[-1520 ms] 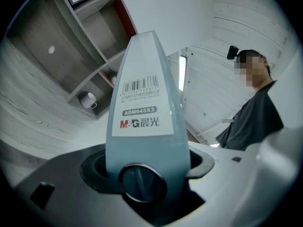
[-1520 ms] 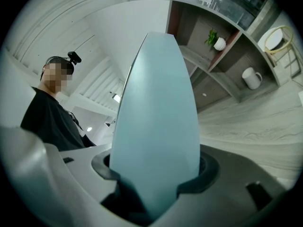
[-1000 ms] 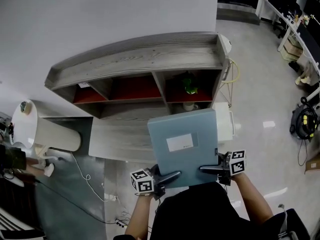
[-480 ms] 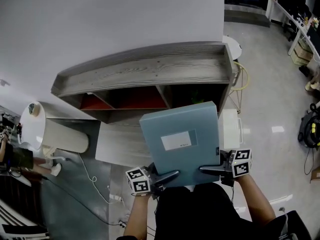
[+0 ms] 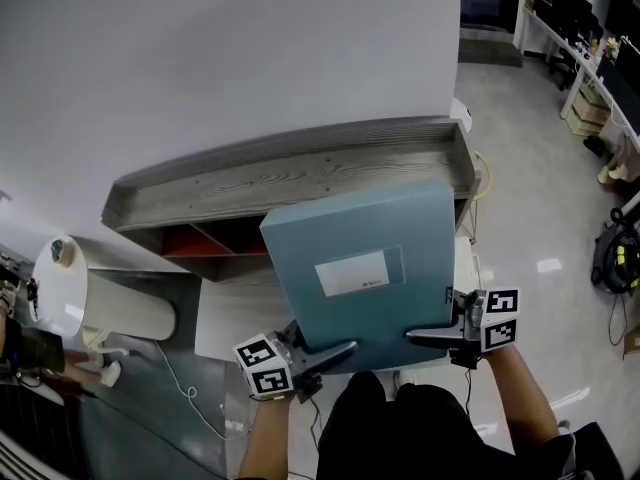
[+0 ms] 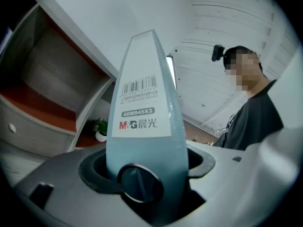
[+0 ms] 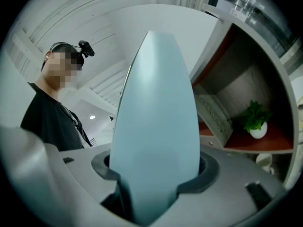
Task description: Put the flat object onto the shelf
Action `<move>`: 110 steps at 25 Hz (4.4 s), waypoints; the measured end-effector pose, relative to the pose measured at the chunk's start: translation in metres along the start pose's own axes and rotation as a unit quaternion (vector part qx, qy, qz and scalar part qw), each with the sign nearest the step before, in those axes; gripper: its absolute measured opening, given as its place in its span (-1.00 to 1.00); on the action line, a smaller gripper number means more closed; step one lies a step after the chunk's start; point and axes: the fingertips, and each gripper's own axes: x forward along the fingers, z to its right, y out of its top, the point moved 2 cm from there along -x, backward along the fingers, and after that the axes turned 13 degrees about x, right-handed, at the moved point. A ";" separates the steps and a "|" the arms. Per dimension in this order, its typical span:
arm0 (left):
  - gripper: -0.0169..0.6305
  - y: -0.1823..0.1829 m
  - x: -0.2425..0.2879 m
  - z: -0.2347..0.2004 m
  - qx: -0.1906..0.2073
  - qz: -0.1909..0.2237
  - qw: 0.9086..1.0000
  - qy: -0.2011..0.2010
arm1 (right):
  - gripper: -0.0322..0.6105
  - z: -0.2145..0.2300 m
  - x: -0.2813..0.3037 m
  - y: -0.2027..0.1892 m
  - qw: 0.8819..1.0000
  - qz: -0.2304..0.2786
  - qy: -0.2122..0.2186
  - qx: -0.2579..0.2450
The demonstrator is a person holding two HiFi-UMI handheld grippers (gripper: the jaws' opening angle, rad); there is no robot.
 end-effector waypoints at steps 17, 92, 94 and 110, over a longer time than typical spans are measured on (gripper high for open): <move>0.09 0.145 0.023 -0.022 0.096 0.022 0.994 -0.048 | 0.00 -0.047 0.008 0.135 0.994 0.035 -0.025 -0.101; 0.12 0.251 0.137 -0.115 0.295 -0.008 0.954 -0.053 | 0.29 0.000 -0.050 0.314 0.947 0.063 -0.198 -0.247; 0.12 0.251 0.137 -0.116 0.298 -0.009 0.953 -0.054 | 0.29 0.000 -0.051 0.314 0.944 0.073 -0.199 -0.252; 0.16 0.255 0.132 -0.117 0.315 -0.016 0.949 -0.013 | 0.29 -0.002 -0.052 0.315 0.929 0.109 -0.206 -0.287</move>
